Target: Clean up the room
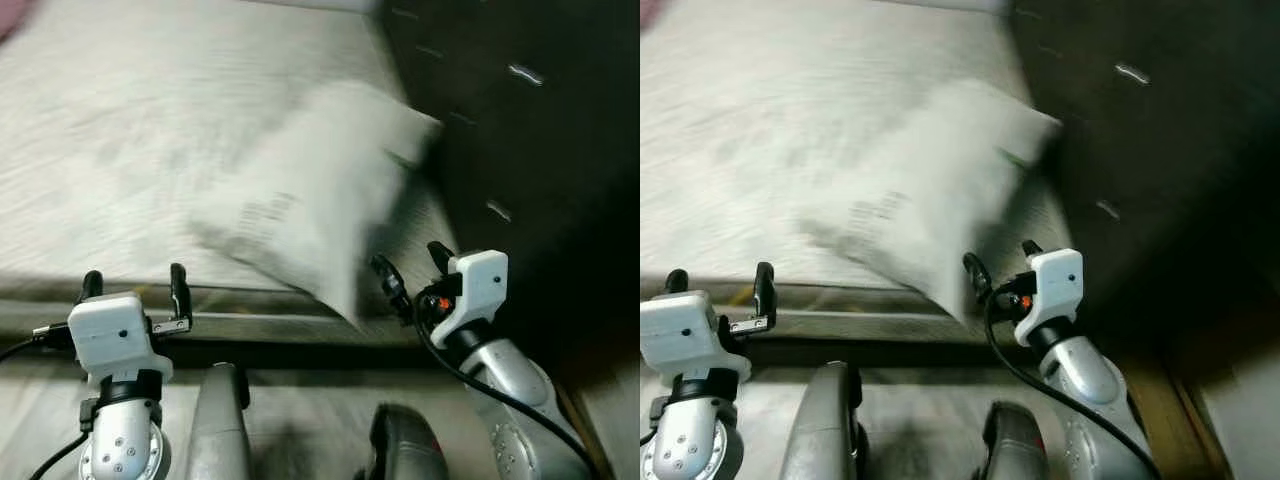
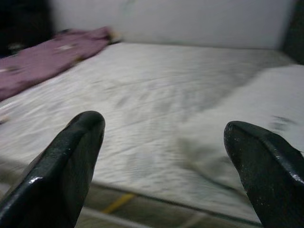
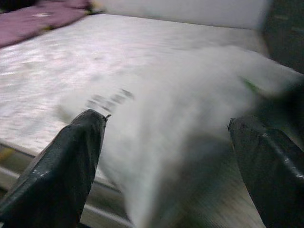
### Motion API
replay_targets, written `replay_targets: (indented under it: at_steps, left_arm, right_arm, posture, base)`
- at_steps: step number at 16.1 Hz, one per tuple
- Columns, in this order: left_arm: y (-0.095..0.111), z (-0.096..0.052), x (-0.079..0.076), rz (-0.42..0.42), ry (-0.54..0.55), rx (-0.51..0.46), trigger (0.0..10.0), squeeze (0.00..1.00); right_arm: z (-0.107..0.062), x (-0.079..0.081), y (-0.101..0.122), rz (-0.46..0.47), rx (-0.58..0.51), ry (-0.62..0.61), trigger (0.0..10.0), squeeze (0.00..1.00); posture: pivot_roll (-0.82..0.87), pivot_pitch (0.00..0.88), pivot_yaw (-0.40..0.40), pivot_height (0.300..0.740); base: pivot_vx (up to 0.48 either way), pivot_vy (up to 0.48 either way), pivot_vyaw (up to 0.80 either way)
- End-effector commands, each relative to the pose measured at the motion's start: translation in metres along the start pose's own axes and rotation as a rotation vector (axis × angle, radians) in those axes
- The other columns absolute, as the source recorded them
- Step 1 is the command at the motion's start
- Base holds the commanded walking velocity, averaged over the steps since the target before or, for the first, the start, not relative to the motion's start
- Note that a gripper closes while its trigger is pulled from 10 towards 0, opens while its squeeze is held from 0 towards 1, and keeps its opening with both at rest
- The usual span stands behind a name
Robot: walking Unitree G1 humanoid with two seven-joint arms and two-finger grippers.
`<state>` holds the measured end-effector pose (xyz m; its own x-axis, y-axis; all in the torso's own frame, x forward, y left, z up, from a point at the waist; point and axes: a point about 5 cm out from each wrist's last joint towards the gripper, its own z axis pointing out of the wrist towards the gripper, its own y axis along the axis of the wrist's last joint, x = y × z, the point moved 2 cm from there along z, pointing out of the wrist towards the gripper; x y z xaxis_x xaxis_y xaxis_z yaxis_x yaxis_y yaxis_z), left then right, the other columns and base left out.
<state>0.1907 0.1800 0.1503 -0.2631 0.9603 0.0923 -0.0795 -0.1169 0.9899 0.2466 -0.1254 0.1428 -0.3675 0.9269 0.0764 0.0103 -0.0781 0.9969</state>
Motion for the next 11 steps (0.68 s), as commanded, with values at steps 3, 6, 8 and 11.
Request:
replay_targets:
  at_steps: [3,6,8,11]
  left_arm:
    - [-0.004,-0.001,0.000,0.000,-0.007,0.013,10.0,0.00]
    - [-0.009,-0.002,-0.002,-0.005,0.002,0.051,10.0,0.00]
    - [-0.010,-0.001,-0.004,-0.013,-0.006,0.057,10.0,0.00]
    - [-0.011,0.000,-0.005,-0.012,-0.003,0.059,10.0,0.00]
  right_arm:
    - [0.002,0.000,0.002,0.006,-0.010,0.008,10.0,0.00]
    - [0.003,-0.002,-0.002,-0.009,0.014,-0.007,10.0,0.00]
    - [0.003,-0.002,-0.004,-0.013,0.023,-0.013,10.0,0.00]
    - [0.005,-0.004,-0.006,-0.032,0.029,-0.017,10.0,0.00]
  posture:
    - [0.00,0.126,-0.105,0.613]
    - [0.00,0.130,-0.105,0.613]
    - [0.00,0.129,-0.104,0.613]
    - [0.00,0.121,-0.103,0.613]
  base:
    - [0.480,0.000,0.27]
    - [0.239,0.000,0.00]
    - [0.000,0.000,0.00]
    - [0.000,0.000,0.00]
